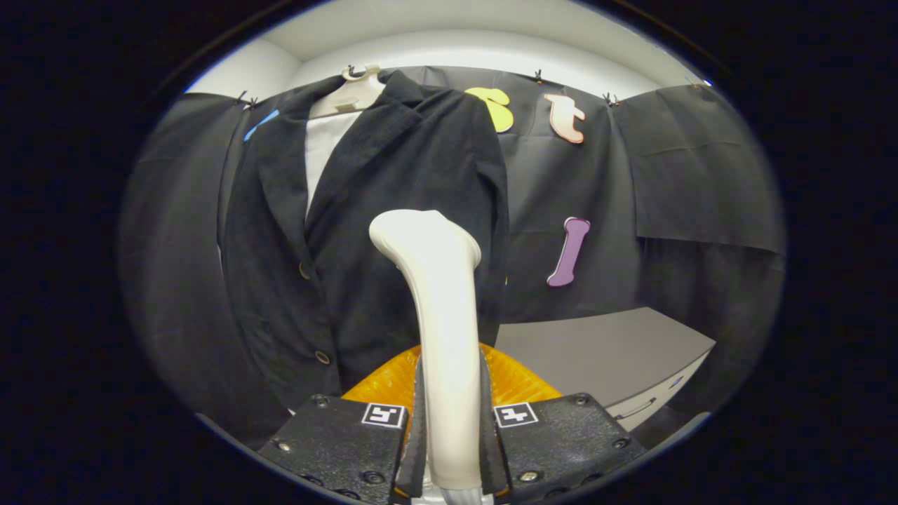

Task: Iron the clothes twice with a garment steamer, once on the left side and once on the right side.

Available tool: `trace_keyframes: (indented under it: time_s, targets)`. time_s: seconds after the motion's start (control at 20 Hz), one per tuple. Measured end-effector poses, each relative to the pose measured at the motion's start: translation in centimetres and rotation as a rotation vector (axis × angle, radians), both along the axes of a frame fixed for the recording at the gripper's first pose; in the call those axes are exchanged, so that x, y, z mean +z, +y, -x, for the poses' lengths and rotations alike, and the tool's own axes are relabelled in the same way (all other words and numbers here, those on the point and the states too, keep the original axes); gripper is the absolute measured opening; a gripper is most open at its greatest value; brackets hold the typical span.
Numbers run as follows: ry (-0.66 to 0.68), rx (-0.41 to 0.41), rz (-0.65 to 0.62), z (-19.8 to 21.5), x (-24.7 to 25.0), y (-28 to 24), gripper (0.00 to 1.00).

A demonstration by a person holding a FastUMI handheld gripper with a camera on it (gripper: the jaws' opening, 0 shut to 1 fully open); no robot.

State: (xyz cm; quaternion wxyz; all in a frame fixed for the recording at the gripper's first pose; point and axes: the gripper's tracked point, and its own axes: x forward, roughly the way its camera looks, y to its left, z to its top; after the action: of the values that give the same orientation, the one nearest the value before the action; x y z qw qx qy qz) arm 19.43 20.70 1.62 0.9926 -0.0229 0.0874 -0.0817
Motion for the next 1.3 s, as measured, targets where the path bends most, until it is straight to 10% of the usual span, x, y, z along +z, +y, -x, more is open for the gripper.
trace_keyframes:
  time_s: [1.3]
  targets:
    - [0.187, 0.039, 0.153, 2.7, -13.5, 2.0, 0.33]
